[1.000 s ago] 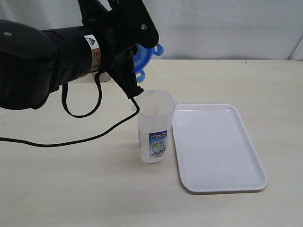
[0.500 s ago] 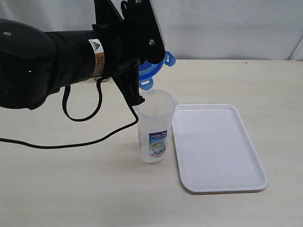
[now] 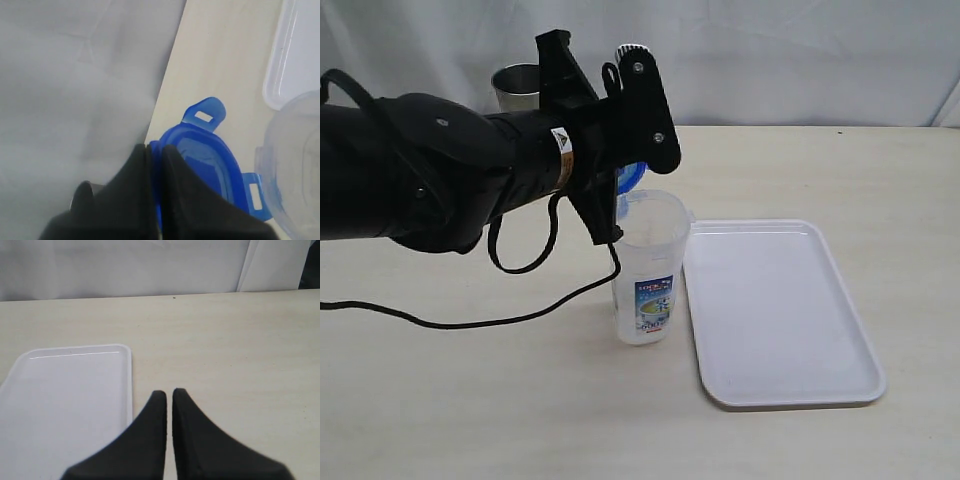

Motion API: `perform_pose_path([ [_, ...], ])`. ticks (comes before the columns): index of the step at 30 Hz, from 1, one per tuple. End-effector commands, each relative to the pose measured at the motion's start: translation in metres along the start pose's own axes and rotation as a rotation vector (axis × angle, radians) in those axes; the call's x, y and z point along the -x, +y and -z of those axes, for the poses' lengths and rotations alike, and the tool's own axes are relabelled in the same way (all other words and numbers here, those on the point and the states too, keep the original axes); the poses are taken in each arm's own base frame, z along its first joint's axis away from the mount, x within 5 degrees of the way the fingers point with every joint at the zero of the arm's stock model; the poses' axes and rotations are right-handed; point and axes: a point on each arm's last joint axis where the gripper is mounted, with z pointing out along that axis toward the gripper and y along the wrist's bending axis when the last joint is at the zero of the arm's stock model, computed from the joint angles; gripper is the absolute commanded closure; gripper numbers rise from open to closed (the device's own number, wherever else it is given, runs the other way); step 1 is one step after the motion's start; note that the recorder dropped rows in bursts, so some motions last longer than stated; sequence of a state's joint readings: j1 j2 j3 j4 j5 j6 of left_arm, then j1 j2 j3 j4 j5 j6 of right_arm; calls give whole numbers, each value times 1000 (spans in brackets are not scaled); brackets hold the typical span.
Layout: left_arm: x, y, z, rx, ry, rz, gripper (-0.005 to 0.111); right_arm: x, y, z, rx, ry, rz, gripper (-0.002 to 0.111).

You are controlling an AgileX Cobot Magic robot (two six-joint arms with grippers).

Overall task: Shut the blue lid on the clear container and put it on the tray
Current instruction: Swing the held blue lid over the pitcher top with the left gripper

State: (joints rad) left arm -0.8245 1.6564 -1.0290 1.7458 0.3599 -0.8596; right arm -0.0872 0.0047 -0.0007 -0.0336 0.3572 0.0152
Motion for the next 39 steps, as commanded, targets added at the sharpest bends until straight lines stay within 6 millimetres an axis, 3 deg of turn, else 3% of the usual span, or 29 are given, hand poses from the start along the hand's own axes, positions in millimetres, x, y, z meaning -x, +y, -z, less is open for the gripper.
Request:
perform_pose_path([
  [1, 4, 9, -2, 42, 5, 14, 107, 1, 0, 0, -3, -16, 0, 104],
  [6, 9, 20, -1, 88, 5, 28, 107, 1, 0, 0, -3, -16, 0, 104],
  [27, 45, -2, 21, 145, -23, -56, 107, 1, 0, 0, -3, -16, 0, 104],
  [32, 50, -7, 26, 157, -14, -133, 107, 1, 0, 0, -3, -16, 0, 104],
  [39, 49, -9, 25, 138, -5, -114, 107, 1, 0, 0, -3, -16, 0, 104],
])
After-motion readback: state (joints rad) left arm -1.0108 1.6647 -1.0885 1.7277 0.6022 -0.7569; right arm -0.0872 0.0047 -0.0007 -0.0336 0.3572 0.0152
